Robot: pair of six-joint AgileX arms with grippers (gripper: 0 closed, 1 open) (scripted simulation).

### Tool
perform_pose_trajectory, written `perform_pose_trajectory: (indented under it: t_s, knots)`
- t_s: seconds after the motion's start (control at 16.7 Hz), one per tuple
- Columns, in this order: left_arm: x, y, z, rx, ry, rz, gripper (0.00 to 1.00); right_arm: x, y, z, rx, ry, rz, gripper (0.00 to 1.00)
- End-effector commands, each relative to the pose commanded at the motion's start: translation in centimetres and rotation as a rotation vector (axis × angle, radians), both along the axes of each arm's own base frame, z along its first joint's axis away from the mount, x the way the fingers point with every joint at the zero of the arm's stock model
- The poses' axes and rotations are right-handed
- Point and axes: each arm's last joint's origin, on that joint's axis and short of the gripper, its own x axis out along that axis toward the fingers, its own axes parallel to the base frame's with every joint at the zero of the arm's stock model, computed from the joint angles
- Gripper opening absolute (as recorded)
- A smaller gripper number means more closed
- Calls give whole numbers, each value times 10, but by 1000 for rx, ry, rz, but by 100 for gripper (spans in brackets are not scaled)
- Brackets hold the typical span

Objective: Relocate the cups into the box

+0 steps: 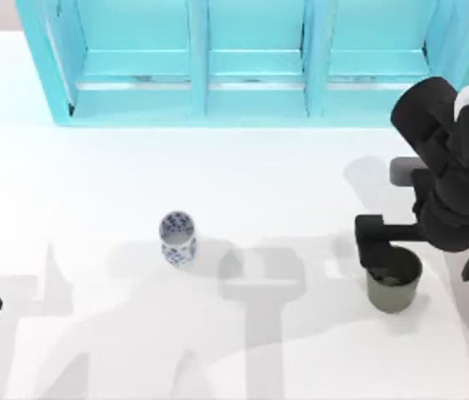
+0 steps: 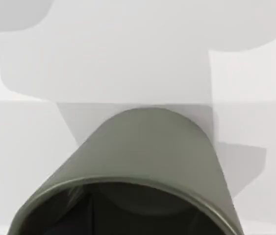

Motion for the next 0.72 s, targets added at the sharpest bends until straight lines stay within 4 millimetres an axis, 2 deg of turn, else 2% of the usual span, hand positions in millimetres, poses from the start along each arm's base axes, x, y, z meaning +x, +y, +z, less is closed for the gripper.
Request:
perform_pose_trajectory:
  t_s: [0.12, 0.36, 0.72]
  knots:
    - [0, 0, 0, 0, 0, 0, 100, -2, -1, -10, -1, 3, 0, 100]
    - [0, 0, 0, 0, 0, 0, 100, -2, -1, -10, -2, 3, 0, 100]
    - [0, 0, 0, 0, 0, 0, 100, -2, -1, -10, -2, 3, 0, 55]
